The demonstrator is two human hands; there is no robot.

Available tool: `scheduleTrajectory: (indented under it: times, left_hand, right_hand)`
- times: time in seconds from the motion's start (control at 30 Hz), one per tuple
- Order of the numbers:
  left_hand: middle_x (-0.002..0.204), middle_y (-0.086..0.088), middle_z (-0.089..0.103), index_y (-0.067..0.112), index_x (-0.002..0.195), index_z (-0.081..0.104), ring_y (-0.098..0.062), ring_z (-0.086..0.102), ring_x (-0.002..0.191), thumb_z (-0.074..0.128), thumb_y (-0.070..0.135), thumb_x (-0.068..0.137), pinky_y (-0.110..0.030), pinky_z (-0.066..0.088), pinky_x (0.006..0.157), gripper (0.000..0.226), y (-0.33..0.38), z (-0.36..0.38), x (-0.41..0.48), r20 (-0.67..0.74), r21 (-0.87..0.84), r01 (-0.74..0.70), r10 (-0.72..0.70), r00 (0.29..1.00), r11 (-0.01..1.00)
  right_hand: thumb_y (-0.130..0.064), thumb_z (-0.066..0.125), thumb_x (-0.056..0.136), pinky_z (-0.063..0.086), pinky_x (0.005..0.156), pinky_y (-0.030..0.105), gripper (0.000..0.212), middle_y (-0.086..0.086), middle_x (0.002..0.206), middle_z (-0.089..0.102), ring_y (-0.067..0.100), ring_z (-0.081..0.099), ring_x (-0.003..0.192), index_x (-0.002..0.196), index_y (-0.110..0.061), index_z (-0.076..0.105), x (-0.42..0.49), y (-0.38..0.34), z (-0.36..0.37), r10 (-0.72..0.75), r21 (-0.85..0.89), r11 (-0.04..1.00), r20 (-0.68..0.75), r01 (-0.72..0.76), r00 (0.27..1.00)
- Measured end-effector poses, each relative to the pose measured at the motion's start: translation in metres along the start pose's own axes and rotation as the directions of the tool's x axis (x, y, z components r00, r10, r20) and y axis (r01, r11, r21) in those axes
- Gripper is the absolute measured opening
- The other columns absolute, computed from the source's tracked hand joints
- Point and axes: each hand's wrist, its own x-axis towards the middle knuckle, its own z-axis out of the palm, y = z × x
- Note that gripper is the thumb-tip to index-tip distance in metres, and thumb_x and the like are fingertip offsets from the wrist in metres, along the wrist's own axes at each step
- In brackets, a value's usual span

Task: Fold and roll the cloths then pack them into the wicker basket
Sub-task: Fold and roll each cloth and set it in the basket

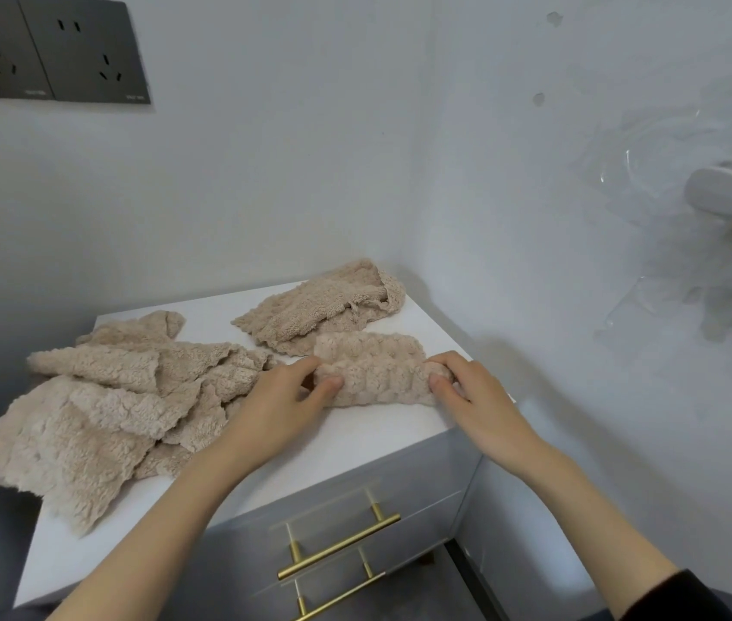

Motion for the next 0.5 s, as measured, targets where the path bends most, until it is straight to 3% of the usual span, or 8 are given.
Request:
scheduleTrajectory:
  times: [0.07,0.2,0.3,0.4,0.5]
  left_hand:
    - [0.052,0.009,0.037,0.018,0.066,0.04,-0.006,0.036,0.046,0.048,0.045,0.094,-0.021,0.027,0.049,0.04,0.001,-0.001,0.0,0.025,0.02,0.038,-0.038,0.999,0.999]
    - [0.055,0.004,0.036,0.016,0.063,0.036,-0.012,0.032,0.05,0.044,0.047,0.095,-0.029,0.025,0.053,0.046,0.004,-0.003,0.0,0.048,0.076,0.106,-0.11,0.993,0.991]
    - [0.056,0.001,0.036,0.015,0.062,0.034,-0.014,0.032,0.051,0.047,0.048,0.093,-0.031,0.025,0.054,0.047,0.004,-0.003,0.0,0.027,0.1,0.159,-0.163,0.986,0.982]
    - [0.055,0.0,0.039,0.015,0.06,0.038,-0.014,0.035,0.05,0.051,0.05,0.089,-0.029,0.026,0.05,0.048,0.004,-0.004,0.0,-0.024,0.133,0.204,-0.203,0.979,0.97]
    - [0.056,0.001,0.041,0.014,0.06,0.041,-0.015,0.038,0.052,0.054,0.05,0.087,-0.028,0.028,0.051,0.047,0.005,-0.001,0.001,-0.07,0.111,0.23,-0.223,0.972,0.967]
  right_hand:
    - [-0.025,0.048,0.098,0.032,0.056,0.016,0.018,-0.002,0.066,0.049,0.005,0.038,0.056,0.083,-0.03,0.054,0.001,-0.003,-0.003,0.031,0.059,0.998,-0.02,-0.03,0.999]
    - [-0.037,0.055,0.094,0.03,0.049,0.014,0.018,-0.011,0.047,0.05,0.001,0.042,0.046,0.086,-0.023,0.063,-0.001,-0.006,-0.005,0.172,0.155,0.973,0.001,-0.17,0.985]
    - [-0.048,0.058,0.088,0.034,0.058,0.022,0.02,-0.01,0.053,0.063,0.001,0.053,0.053,0.086,-0.029,0.062,-0.001,-0.008,-0.002,0.261,0.142,0.956,-0.019,-0.256,0.965]
    - [-0.052,0.059,0.084,0.038,0.068,0.029,0.02,-0.011,0.055,0.063,0.007,0.057,0.066,0.081,-0.033,0.058,0.0,-0.009,0.002,0.301,0.007,0.953,-0.108,-0.302,0.948]
    - [-0.041,0.063,0.084,0.042,0.074,0.031,0.01,-0.013,0.076,0.063,0.011,0.055,0.085,0.089,-0.034,0.058,-0.002,-0.016,0.004,0.166,-0.191,0.957,-0.263,-0.22,0.95]
